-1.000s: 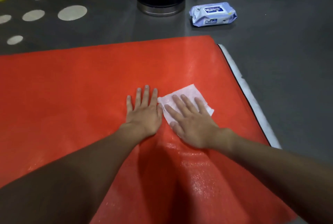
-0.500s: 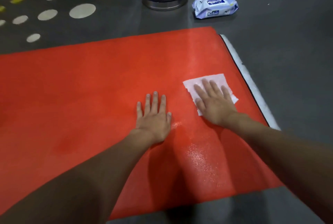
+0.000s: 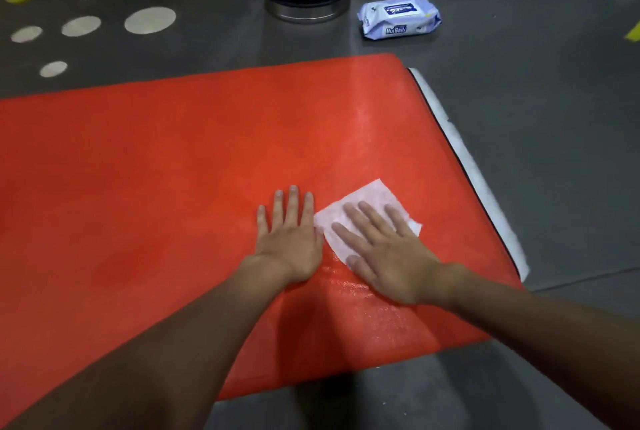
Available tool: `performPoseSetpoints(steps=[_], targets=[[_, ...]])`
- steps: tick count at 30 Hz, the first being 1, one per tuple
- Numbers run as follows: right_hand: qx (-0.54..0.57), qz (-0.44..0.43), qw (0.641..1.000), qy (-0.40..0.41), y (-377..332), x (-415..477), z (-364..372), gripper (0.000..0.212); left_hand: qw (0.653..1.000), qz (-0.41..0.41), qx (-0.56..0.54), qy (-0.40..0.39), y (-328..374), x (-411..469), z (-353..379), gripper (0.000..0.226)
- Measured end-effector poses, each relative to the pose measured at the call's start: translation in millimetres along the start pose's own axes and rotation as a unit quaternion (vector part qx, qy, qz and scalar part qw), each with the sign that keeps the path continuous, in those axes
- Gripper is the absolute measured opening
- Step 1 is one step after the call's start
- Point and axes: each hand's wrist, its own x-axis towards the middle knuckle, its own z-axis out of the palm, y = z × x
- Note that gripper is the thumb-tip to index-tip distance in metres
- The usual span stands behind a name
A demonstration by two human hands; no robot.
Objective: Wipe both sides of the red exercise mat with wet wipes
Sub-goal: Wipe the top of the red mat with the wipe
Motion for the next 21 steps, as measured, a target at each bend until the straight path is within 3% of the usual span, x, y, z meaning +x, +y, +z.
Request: performPoseSetpoints(steps=[2,5,6,8,10,11,15,16,18,20,21], targets=[[-0.013,0.013,1.000,0.000,33.2,-2.8,-6.1,0.069,1.000,0.009,0.006,-0.009,-0.1,-9.0,3.9,0.064],[0.008,0.203,0.979,0.018,28.4,-2.8,-4.2,0.074,1.000,0.007,0.014,0.003,2.5,-17.6,10.2,0.064],[0.004,0.200,0.979,0.030,10.3,-6.1,4.6,0.075,1.000,0.003,0.011,0.007,3.5,-17.4,11.2,0.064],[-0.013,0.087,0.996,0.014,-22.3,-29.1,15.6,0.067,1.000,0.003,0.006,0.004,3.7,-17.7,11.1,0.064],[-0.049,-0.027,0.998,0.000,-8.9,-49.3,16.5,0.058,1.000,0.009,0.009,-0.005,1.7,-21.0,10.9,0.064],[-0.074,-0.033,0.997,0.005,7.9,-52.3,13.8,0.058,1.000,0.012,0.012,-0.011,1.2,-24.7,11.8,0.064],[-0.007,0.181,0.983,0.041,4.5,-51.7,17.1,0.066,1.000,0.003,0.013,-0.013,6.4,-31.2,14.4,0.064],[-0.010,0.175,0.984,0.043,-15.6,-55.3,23.7,0.066,1.000,0.000,0.011,-0.013,7.8,-31.3,14.6,0.064],[-0.036,0.061,0.997,0.024,-38.2,-73.0,28.3,0.063,1.000,0.003,0.008,-0.018,7.1,-32.7,15.0,0.065],[-0.092,-0.037,0.995,0.022,-12.4,-85.4,23.9,0.058,1.000,0.011,0.013,-0.026,3.9,-38.8,17.0,0.065],[-0.107,-0.023,0.993,0.032,1.1,-86.2,19.0,0.056,0.999,0.014,0.018,-0.028,2.9,-41.9,17.6,0.065]])
